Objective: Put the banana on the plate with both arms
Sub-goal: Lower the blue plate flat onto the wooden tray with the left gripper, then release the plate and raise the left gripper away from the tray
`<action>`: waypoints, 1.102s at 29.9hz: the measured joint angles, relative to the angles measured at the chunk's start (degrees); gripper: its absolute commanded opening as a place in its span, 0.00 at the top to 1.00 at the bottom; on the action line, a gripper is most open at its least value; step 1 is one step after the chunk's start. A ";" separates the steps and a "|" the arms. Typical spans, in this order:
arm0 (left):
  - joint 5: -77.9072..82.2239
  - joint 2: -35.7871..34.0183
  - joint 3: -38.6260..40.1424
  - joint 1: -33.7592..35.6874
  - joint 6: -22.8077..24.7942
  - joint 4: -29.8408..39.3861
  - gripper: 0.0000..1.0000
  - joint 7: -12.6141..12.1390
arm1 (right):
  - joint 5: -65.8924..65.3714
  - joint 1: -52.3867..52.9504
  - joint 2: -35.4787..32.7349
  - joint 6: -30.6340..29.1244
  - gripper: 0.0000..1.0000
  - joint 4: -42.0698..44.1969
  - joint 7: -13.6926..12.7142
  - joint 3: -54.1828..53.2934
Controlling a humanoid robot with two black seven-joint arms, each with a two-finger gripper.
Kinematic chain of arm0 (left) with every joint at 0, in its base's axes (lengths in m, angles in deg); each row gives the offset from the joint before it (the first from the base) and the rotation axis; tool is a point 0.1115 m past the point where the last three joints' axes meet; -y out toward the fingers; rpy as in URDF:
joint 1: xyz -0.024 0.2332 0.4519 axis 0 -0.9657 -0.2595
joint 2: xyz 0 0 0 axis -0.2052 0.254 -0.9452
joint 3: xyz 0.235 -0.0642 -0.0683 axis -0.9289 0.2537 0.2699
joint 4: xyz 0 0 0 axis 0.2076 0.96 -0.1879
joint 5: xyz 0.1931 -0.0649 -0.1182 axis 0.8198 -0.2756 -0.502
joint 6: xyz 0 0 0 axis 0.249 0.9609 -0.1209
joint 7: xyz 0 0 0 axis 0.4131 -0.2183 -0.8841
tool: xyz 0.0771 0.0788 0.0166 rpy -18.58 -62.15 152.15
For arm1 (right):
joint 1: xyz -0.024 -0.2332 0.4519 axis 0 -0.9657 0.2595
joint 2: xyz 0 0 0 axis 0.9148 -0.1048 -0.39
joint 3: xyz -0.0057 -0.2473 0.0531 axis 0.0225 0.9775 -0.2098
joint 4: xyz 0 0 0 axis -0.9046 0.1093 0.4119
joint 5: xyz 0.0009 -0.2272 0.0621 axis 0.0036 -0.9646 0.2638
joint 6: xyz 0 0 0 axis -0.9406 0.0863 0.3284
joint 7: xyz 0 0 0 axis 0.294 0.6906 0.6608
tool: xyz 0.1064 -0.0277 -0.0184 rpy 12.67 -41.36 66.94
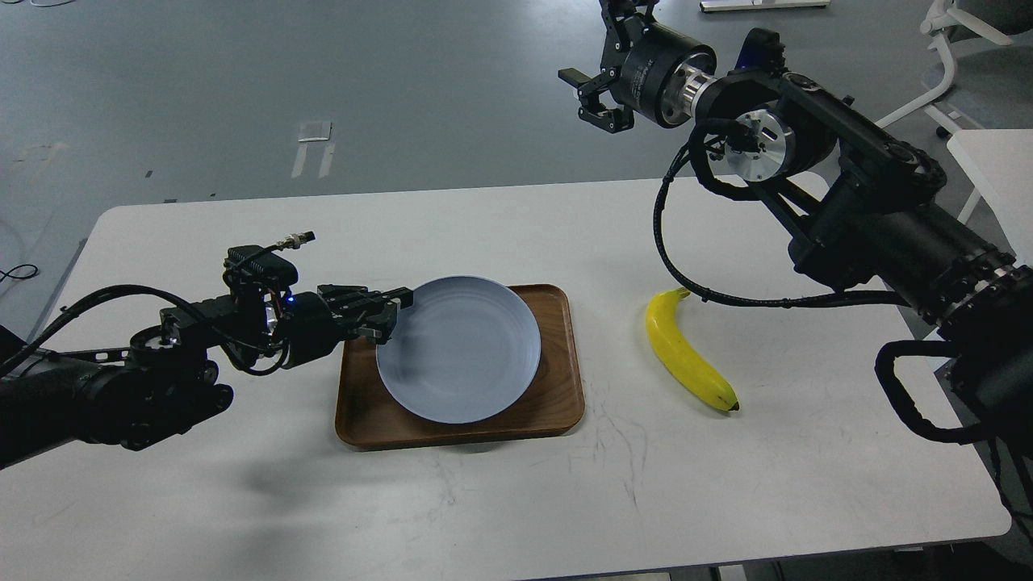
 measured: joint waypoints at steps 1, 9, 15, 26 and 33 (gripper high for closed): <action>0.00 0.10 -0.08 0.00 0.00 -0.45 1.00 0.00 | 0.00 0.00 0.00 0.04 0.00 0.00 0.00 0.00; -0.01 0.55 -2.00 0.00 0.00 -2.27 0.90 0.00 | 0.00 0.00 -0.21 0.08 0.00 0.00 0.01 0.00; -0.12 0.66 -2.07 0.13 -0.03 -2.38 0.43 0.00 | 0.00 0.00 -0.25 0.13 0.00 0.00 0.01 0.00; -4.11 0.73 0.16 1.14 -0.55 -2.28 0.03 0.00 | 0.00 -0.42 -0.61 0.26 0.00 0.00 0.19 0.00; -26.45 1.32 11.40 5.46 -0.52 -1.47 0.02 -0.01 | 0.00 -1.00 -1.11 0.26 0.00 0.00 0.25 0.01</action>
